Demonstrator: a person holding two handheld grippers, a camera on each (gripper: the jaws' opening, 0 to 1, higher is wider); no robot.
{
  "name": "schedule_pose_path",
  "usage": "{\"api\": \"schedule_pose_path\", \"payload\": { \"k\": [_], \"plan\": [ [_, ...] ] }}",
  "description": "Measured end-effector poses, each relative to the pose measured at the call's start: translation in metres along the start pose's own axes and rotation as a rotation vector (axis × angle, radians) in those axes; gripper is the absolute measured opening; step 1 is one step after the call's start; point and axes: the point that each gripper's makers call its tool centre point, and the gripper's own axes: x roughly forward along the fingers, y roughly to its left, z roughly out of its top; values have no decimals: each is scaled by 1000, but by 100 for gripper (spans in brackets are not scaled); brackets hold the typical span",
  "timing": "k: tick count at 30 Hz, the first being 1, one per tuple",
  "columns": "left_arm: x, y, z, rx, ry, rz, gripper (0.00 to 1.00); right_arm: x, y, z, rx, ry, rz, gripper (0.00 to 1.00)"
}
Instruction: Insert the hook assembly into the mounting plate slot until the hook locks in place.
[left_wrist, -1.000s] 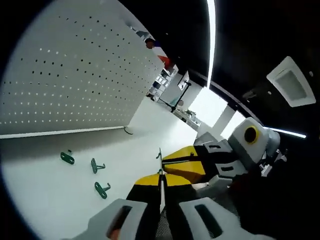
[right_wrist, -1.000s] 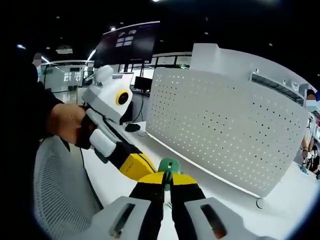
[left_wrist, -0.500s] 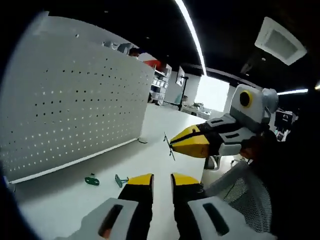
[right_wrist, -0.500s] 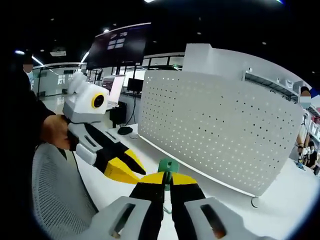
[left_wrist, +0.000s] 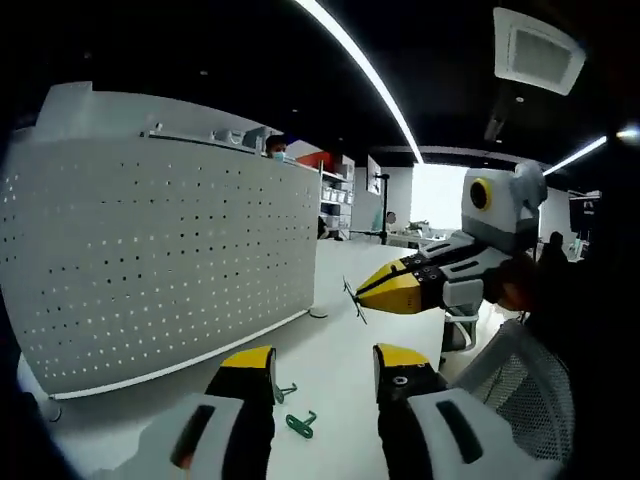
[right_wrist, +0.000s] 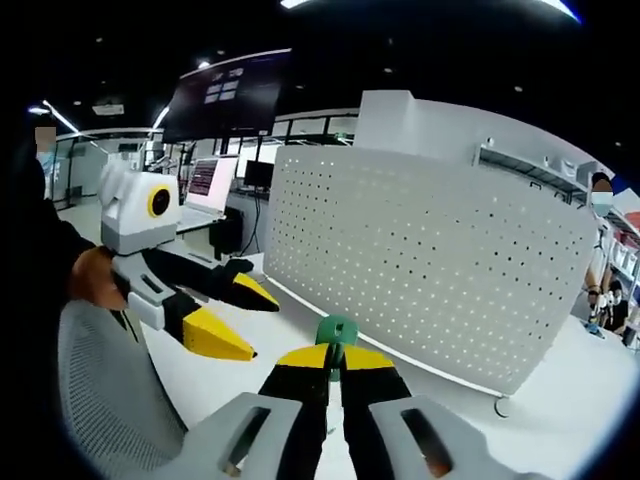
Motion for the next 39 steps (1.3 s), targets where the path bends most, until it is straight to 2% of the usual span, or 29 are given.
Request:
{"api": "schedule_pose_path", "payload": {
  "k": [4,11,17,25,30,39],
  "plan": [
    [0,6,-6,-13,-6,10,50,4,-5,6,0,-12,-9,0],
    [-3,22,-8,-36,-9,48,52,11,-22,25,-15,-53,-41,0],
    [-3,23,-12,-36,5,54,52,16,-56,51,-9,-102,-104,0],
    [-3,23,-14,-29,10,55,51,27,-99,104,2,-219,-180,0],
    [-4,26,-13,-23,8,62,50,41,-119,124,5,-258,-210,0],
    [-6,32,-14,-30,11,74,49,70,-149,143,24,-296,-252,0]
  ]
}}
